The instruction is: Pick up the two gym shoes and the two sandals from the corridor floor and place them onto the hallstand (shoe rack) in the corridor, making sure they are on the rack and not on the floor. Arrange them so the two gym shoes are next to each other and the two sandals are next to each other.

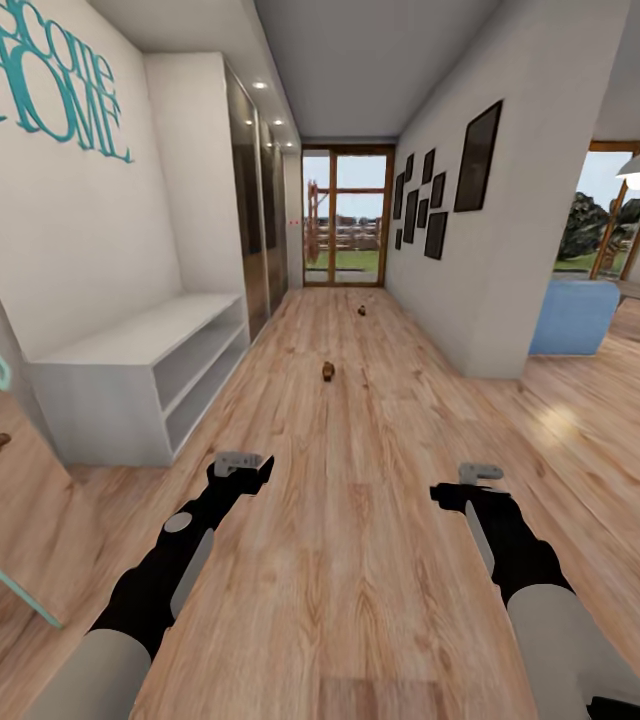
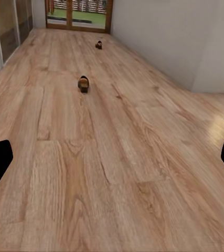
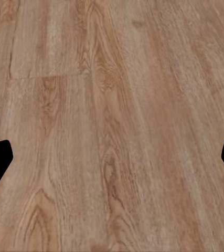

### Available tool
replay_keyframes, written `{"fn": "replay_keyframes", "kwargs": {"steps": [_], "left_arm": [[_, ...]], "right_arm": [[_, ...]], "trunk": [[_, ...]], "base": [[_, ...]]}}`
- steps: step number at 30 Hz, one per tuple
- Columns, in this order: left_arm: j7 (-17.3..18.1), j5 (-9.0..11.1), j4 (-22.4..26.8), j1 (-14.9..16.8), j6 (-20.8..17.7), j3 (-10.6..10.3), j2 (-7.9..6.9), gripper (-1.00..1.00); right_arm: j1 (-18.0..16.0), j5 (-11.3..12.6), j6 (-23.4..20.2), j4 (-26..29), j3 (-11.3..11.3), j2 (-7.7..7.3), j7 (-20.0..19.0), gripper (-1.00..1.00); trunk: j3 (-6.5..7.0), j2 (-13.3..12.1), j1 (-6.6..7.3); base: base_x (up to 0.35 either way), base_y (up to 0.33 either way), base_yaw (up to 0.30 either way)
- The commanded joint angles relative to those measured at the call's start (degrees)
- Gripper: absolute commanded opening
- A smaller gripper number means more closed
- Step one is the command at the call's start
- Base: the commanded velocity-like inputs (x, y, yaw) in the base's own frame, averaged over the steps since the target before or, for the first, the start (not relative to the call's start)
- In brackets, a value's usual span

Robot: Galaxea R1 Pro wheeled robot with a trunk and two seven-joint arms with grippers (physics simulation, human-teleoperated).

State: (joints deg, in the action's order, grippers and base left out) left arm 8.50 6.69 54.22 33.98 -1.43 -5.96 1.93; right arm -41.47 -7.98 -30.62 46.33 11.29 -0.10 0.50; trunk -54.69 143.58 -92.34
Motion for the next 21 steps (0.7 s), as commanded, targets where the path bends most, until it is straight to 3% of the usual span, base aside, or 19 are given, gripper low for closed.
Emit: {"fn": "replay_keyframes", "kwargs": {"steps": [1, 21], "left_arm": [[0.20, 0.60, 0.01, 0.03, -0.15, 0.02, 0.00, 1.00], [0.20, 0.60, 0.01, 0.03, -0.15, 0.00, 0.00, 1.00]], "right_arm": [[-0.02, -0.55, -0.31, 0.08, 0.05, 0.01, -0.14, 1.00], [-0.04, -0.55, -0.31, 0.08, 0.05, 0.01, -0.14, 1.00]], "trunk": [[-0.06, 0.02, -0.02], [-0.06, 0.02, -0.02]], "base": [[0.349, -0.086, 0.000], [0.349, -0.091, 0.000]]}}
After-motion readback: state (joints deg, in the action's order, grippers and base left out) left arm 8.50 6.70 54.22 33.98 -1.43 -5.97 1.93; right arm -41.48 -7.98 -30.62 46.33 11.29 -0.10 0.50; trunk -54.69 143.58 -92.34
